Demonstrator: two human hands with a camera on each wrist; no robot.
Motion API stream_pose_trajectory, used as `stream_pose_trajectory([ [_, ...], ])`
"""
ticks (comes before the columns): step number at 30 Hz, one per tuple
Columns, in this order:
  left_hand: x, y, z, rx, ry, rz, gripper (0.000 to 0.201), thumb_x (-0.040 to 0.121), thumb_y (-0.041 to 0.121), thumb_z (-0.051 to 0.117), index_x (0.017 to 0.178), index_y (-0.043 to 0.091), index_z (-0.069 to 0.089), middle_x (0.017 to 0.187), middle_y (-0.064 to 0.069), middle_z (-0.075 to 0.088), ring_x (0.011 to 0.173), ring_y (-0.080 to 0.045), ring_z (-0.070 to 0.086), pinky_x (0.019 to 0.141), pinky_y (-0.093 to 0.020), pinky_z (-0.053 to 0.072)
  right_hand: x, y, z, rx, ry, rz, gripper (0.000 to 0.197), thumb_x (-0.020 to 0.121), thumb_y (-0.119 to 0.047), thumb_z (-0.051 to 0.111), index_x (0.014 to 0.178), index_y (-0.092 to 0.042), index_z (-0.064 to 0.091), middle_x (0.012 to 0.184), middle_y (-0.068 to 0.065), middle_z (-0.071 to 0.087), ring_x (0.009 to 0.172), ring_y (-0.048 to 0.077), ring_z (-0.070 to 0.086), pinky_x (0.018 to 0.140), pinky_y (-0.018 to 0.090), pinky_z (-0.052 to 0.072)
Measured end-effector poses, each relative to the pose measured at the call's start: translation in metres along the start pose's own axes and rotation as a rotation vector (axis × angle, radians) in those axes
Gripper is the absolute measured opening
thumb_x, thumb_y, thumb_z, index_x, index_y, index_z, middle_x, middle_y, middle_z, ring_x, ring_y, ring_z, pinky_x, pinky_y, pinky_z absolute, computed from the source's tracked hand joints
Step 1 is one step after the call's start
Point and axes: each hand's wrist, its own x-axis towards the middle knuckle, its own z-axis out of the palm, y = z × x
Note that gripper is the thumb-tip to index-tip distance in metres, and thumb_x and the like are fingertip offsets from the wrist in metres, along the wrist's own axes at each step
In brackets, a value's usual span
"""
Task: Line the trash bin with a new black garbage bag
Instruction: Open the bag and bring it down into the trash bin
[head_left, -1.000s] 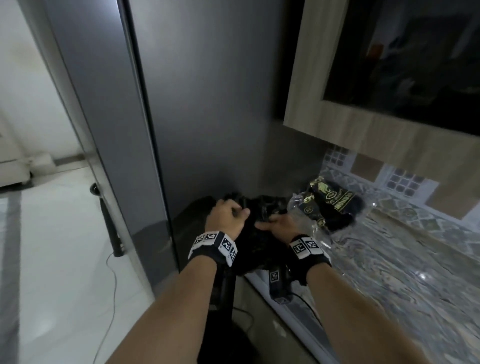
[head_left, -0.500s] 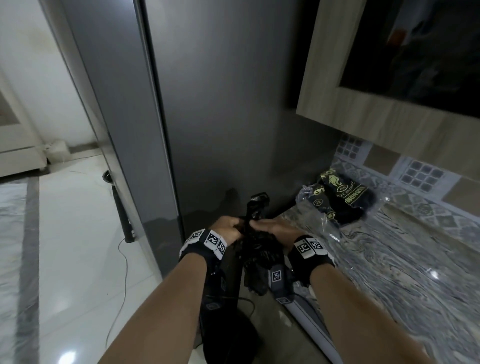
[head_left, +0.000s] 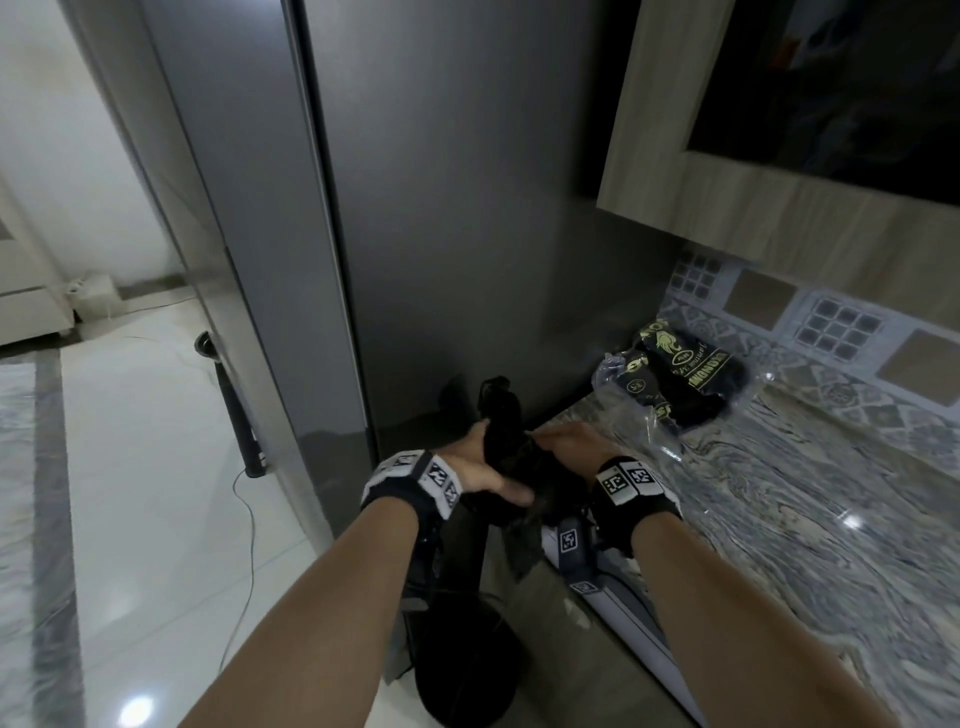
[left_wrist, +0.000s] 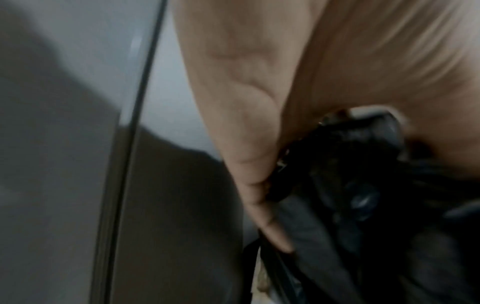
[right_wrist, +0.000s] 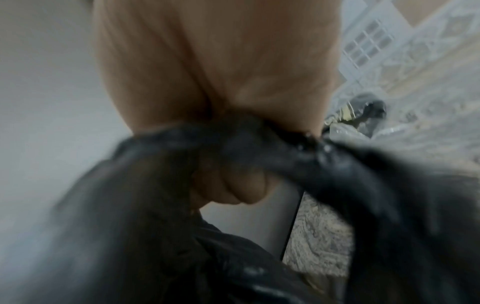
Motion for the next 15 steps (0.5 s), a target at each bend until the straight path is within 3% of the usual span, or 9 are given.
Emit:
stream_pose_trajectory([
  [1,0.005,-0.003,0.006,0.093,0.021,0.016,0.12,0.051,0.025,0.09,0.147,0.031,0.018,0.136,0.0,0.052,0.126,-0.021,0.047,0.108,-0.037,0.04,0.0,-0.002,0.003,-0.018,0.014,0.014,0.043,0.088,-0.047,0.055,0.106,-0.011,0.071,0.109,0.007,0.07,0.105,0.021,0.063,0.096,0.033,0.044],
  [3,0.008,-0.005,0.008,0.161,0.164,0.054,0.091,0.067,0.015,0.079,0.144,0.028,0.031,0.132,-0.004,0.057,0.123,-0.024,0.052,0.105,-0.034,0.042,0.0,-0.001,0.007,0.074,0.006,0.032,0.049,0.076,-0.057,0.065,0.102,-0.016,0.072,0.102,0.006,0.073,0.095,0.02,0.067,0.088,0.033,0.049],
  [6,0.005,-0.014,-0.006,0.114,0.307,0.096,0.052,0.077,0.014,0.064,0.127,0.024,0.055,0.127,-0.008,0.062,0.12,-0.026,0.056,0.104,-0.031,0.043,-0.008,0.005,0.001,0.082,-0.151,0.009,0.016,0.075,-0.041,0.075,0.086,-0.029,0.073,0.088,-0.005,0.073,0.08,0.009,0.068,0.081,0.027,0.054],
  [8,0.001,-0.023,-0.02,0.09,0.372,0.069,0.047,0.076,0.01,0.06,0.121,0.024,0.059,0.12,-0.007,0.065,0.115,-0.025,0.058,0.101,-0.033,0.046,-0.011,0.012,-0.007,-0.031,-0.175,0.023,0.013,0.074,-0.032,0.077,0.086,-0.028,0.074,0.088,-0.006,0.072,0.085,0.01,0.067,0.079,0.025,0.05],
  [11,-0.005,-0.034,-0.035,0.109,0.454,0.004,0.05,0.08,0.002,0.053,0.124,0.025,0.056,0.115,-0.009,0.066,0.108,-0.029,0.061,0.093,-0.033,0.05,-0.003,0.024,-0.011,-0.288,-0.06,0.039,0.025,0.078,-0.026,0.073,0.098,-0.011,0.074,0.1,0.005,0.069,0.101,0.02,0.061,0.083,0.027,0.042],
  [15,-0.007,-0.049,-0.03,0.155,0.47,-0.023,0.043,0.083,0.007,0.053,0.124,0.019,0.057,0.113,-0.012,0.066,0.105,-0.032,0.062,0.088,-0.032,0.05,0.002,0.035,0.0,-0.392,0.074,0.071,0.022,0.084,-0.023,0.065,0.096,-0.006,0.071,0.103,0.013,0.068,0.102,0.027,0.06,0.077,0.025,0.039],
])
